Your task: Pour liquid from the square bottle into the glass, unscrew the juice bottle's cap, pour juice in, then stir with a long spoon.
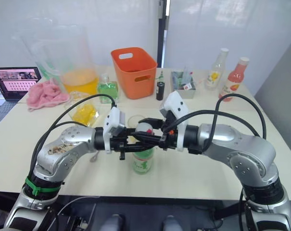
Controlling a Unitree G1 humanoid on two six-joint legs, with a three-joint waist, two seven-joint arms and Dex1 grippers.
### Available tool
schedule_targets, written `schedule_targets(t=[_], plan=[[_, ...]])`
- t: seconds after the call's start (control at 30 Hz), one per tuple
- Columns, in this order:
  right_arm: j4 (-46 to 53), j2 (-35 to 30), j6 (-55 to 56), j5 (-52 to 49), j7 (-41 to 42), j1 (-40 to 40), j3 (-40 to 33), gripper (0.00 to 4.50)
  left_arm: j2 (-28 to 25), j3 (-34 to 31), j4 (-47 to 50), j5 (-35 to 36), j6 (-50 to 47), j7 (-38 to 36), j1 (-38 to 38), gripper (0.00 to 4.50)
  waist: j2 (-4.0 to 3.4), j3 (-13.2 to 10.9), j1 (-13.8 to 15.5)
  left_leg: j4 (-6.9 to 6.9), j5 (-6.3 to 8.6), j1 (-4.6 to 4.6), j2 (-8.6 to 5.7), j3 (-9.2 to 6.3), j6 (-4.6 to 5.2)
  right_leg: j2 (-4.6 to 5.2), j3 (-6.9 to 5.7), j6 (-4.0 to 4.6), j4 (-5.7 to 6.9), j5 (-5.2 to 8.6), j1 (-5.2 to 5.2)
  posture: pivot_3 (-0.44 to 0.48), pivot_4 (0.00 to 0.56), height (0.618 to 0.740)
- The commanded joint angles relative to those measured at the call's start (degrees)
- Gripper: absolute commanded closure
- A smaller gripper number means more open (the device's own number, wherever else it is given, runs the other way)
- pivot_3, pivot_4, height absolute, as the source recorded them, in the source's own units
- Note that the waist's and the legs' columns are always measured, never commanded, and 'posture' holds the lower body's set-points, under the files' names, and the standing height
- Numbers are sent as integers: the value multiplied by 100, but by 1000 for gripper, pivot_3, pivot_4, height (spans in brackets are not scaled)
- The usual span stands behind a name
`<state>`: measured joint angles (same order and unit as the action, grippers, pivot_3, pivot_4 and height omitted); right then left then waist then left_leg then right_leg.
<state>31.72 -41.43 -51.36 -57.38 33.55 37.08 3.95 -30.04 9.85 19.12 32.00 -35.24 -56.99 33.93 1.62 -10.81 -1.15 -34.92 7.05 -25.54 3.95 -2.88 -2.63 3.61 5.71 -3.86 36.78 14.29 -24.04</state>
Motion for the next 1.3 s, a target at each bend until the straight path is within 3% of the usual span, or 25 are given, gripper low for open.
schedule_targets(t=[0.03,0.3,0.63,0.67,0.73,0.9,1.3], plan=[[-279,-64,301,81,1365,222,206,2753,-231,-374,-126,271,52,-366,122,3038,0,0,-31,2,0,0,0,0,0,-1,0,0,0,0,-1,0,150,738],[-1527,137,857,920,3922,1469,1100,2753,-357,-229,-356,279,184,-828,278,3046,-2,-2,-153,12,0,-6,2,-2,0,-5,-1,-19,4,-9,-13,0,150,738],[-2478,821,1282,1671,5239,2176,1428,2753,-412,-102,-251,73,317,-775,217,3064,-3,-2,-131,13,0,-11,3,-4,0,-8,-3,-37,7,-19,-17,0,150,738],[-2479,831,1218,1657,5280,2192,1394,2753,-416,-101,-233,66,323,-769,187,3064,-3,-2,-130,12,0,-12,3,-4,0,-8,-3,-37,8,-19,-18,0,150,738],[-2452,832,1193,1700,5313,2170,1324,1695,-406,-114,-227,71,326,-751,153,3065,-3,-2,-132,12,0,-12,3,-5,-1,-8,-3,-37,8,-19,-17,0,150,738],[-2289,764,1162,1757,5167,1957,1036,55,-287,-217,-251,104,366,-632,43,3076,-5,-3,-126,11,0,-10,3,-6,-1,-8,-5,-37,14,-19,-17,0,150,738],[-904,215,347,1345,3173,483,-480,0,-140,-186,-316,63,507,-561,-166,3082,-4,-3,-56,6,0,-5,2,-7,-1,-8,-5,-38,10,-20,-10,0,150,738]])
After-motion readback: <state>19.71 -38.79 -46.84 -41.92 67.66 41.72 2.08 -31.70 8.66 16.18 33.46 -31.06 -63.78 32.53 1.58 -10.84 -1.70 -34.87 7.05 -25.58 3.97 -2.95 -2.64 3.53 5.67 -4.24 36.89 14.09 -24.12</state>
